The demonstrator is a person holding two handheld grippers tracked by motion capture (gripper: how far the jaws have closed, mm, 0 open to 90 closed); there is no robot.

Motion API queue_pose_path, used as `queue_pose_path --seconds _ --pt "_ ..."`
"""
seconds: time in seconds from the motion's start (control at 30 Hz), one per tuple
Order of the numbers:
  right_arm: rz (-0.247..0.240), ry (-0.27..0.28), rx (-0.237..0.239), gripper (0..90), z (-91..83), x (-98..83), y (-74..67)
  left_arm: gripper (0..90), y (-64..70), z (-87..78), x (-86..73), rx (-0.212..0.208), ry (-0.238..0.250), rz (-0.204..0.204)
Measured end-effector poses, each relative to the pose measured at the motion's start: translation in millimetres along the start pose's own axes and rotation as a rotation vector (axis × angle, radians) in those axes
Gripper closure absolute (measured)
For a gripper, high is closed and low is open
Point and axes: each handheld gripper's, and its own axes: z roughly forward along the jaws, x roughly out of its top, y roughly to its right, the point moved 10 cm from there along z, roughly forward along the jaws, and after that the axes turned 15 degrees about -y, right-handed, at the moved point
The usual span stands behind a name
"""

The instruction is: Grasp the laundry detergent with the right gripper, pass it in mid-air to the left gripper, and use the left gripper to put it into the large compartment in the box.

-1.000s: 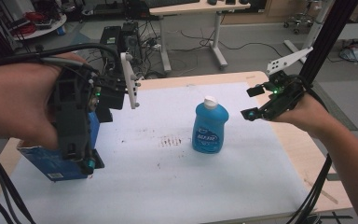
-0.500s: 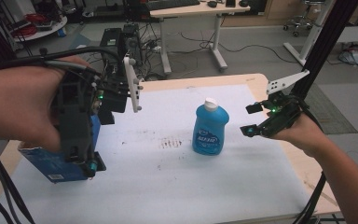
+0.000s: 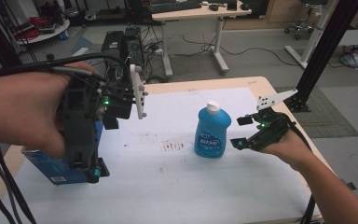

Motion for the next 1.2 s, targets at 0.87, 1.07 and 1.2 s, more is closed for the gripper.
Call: queue_pose_path --seconds 0.87,1.07,1.2 --pt "0.039 0.031 0.031 0.8 51.4 2.9 1.6 1.8 2.0 3.3 -5.4 -0.001 0.003 -0.003" --pt "0.047 0.047 0.036 0.8 58.1 6.7 1.8 1.8 2.6 3.8 -6.6 -0.002 0.005 -0.006" --pt "0.050 0.055 0.032 0.8 61.9 9.6 2.1 1.8 2.9 3.8 -7.3 -0.003 0.004 -0.004"
